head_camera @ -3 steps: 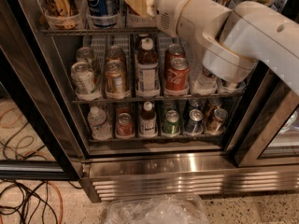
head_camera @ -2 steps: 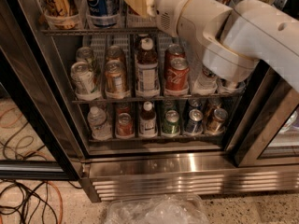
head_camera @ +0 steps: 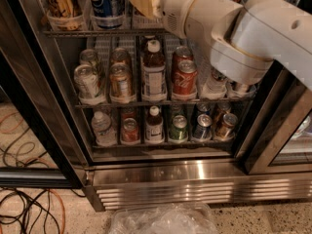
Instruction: Pick coke can from top shelf of fridge
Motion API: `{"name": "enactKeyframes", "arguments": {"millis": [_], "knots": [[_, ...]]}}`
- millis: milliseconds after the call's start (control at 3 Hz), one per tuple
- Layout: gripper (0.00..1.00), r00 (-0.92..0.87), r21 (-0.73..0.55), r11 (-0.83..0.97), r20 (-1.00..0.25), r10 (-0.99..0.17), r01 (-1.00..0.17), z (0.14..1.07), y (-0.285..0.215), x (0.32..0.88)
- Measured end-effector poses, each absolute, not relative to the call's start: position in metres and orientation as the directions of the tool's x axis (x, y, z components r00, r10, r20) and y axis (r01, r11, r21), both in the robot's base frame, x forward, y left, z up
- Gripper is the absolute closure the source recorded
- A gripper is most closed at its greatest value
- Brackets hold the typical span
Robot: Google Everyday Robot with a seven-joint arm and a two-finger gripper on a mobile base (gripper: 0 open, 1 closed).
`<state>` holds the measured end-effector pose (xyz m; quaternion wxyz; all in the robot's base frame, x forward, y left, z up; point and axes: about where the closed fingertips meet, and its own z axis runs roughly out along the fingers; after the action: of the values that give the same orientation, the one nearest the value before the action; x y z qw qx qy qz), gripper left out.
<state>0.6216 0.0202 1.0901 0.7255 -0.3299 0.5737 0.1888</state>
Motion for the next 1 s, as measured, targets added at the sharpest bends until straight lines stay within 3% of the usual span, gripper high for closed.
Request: {"name": "enactKeyframes", "arguments": {"millis": [1000], "knots": [[1.0, 0.306, -0.324, 0.701, -0.939, -0.157, -0.635, 1.0989, 0.0218, 0.6129]]}}
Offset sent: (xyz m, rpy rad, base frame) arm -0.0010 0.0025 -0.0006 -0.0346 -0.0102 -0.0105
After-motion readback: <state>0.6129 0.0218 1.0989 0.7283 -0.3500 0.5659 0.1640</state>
